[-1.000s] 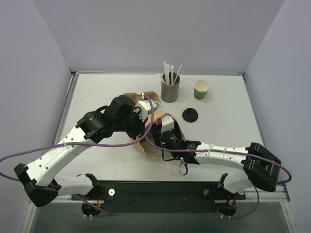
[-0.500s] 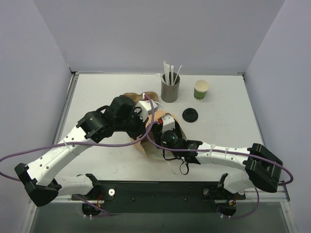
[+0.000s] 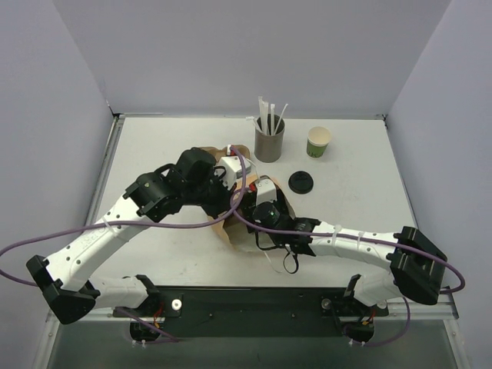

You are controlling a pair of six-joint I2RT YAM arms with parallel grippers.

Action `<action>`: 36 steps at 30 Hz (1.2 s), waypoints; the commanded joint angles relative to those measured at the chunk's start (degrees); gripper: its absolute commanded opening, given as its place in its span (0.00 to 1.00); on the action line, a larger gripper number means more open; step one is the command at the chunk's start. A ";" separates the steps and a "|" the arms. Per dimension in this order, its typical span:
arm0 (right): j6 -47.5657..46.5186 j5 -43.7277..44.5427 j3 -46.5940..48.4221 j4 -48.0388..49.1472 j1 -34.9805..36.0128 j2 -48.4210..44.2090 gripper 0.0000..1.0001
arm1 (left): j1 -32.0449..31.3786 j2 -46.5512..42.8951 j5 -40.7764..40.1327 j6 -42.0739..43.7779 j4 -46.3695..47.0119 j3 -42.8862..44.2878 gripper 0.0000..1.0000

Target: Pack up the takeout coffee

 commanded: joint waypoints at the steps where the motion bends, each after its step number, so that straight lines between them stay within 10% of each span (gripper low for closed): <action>1: 1.47 2.80 3.33 -4.25 -1.50 -0.34 0.74 | 0.85 1.20 2.45 -1.27 -5.94 2.26 0.00; 36: 1.56 3.23 14.23 -16.64 -1.14 0.89 0.91 | 8.76 5.95 5.17 -5.84 -11.47 9.47 0.00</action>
